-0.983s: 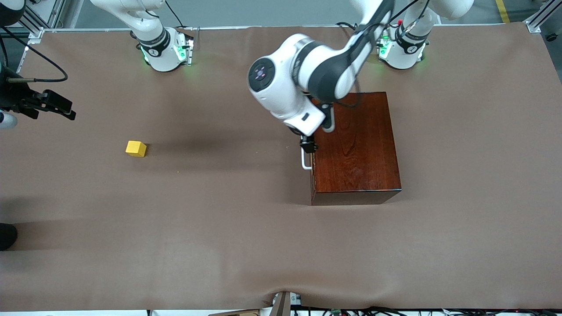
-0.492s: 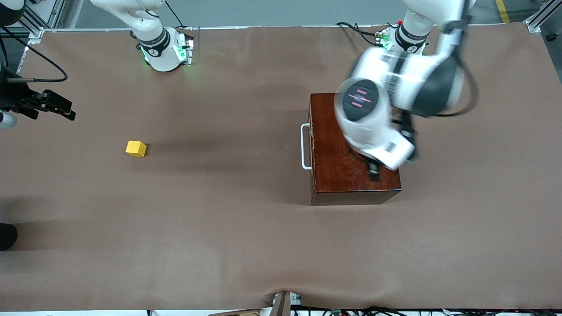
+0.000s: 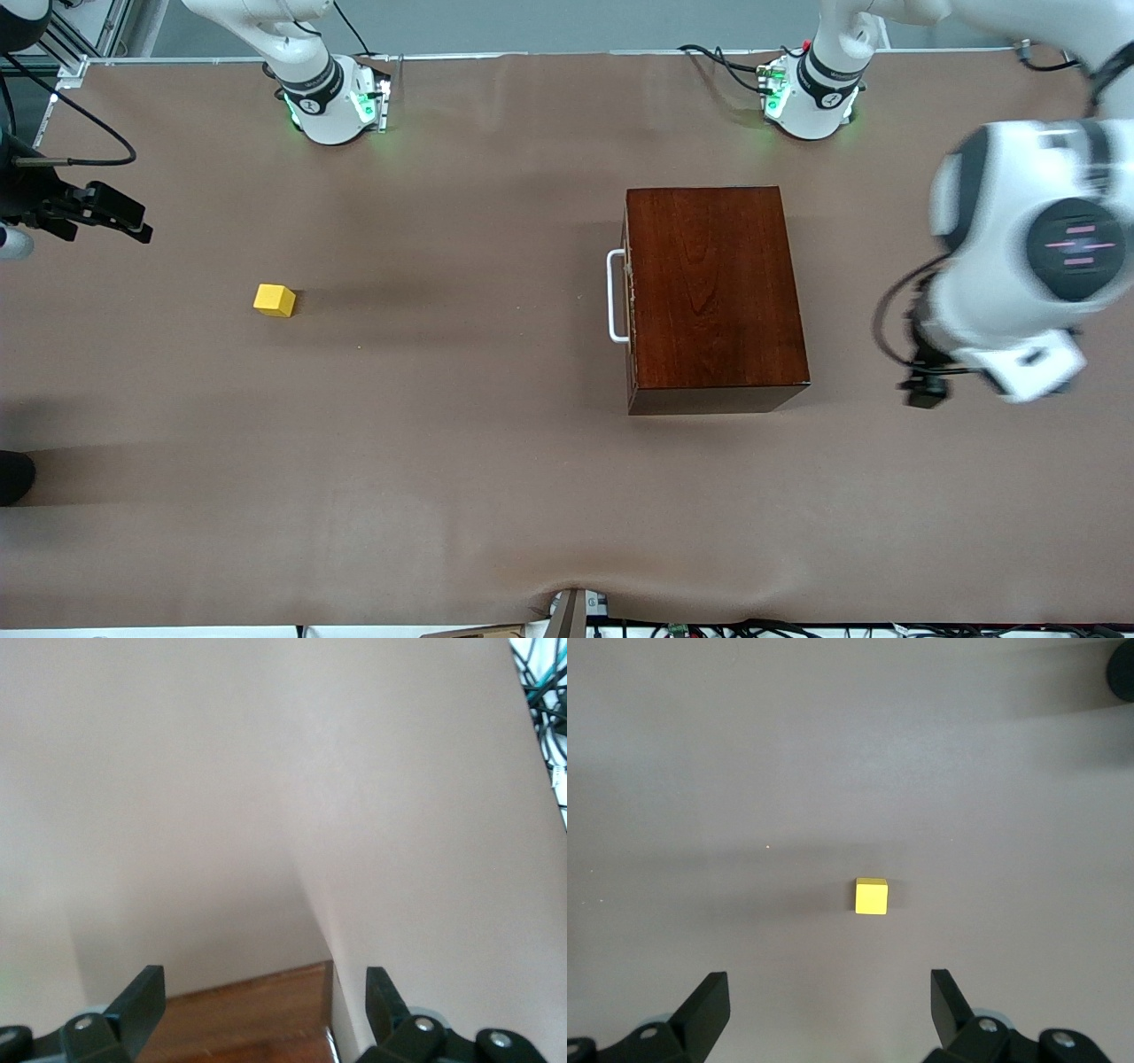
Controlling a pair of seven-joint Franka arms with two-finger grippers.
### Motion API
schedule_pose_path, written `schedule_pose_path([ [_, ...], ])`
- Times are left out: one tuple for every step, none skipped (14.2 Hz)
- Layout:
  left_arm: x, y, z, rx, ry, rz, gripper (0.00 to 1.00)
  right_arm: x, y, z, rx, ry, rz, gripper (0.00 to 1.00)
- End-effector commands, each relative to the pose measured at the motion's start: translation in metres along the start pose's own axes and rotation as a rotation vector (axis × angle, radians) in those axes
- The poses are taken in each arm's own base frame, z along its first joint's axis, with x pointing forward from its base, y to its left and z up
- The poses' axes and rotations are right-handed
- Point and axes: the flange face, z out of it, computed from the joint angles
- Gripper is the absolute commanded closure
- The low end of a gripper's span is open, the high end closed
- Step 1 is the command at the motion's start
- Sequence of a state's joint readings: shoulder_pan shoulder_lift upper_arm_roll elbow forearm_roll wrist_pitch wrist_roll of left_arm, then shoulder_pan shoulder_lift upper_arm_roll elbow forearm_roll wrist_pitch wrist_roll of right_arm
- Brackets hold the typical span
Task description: Open drawer, take yellow block, close drawer
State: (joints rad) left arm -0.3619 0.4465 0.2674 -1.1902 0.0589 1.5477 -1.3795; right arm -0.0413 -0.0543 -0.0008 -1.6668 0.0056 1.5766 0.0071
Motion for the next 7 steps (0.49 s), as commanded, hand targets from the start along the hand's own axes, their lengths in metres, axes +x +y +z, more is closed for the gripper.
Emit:
schedule_pose_path([
  [0.033,-0.031,-0.016,-0.032,-0.058,0.146,0.0,0.001,-0.002,-0.004,-0.003,0.005,0.003,0.0],
  [0.046,-0.041,-0.02,-0.04,-0.066,0.21,0.0,0.001,-0.003,-0.004,-0.003,0.005,0.001,0.0],
  [0.055,-0.052,-0.025,-0.051,-0.078,0.276,0.0,0.001,-0.003,-0.004,-0.003,0.005,0.0,0.0],
  [0.059,-0.062,-0.033,-0.066,-0.081,0.342,0.0,0.001,-0.004,-0.005,-0.003,0.007,-0.002,0.0],
  [0.06,-0.071,-0.037,-0.072,-0.085,0.395,0.0,0.001,-0.004,-0.005,-0.003,0.007,-0.002,0.0],
  [0.061,-0.077,-0.041,-0.08,-0.086,0.441,0.0,0.002,-0.004,-0.005,-0.003,0.008,-0.002,0.0],
  [0.06,-0.087,-0.047,-0.092,-0.089,0.504,0.0,0.002,-0.004,-0.005,-0.003,0.008,-0.002,0.0],
])
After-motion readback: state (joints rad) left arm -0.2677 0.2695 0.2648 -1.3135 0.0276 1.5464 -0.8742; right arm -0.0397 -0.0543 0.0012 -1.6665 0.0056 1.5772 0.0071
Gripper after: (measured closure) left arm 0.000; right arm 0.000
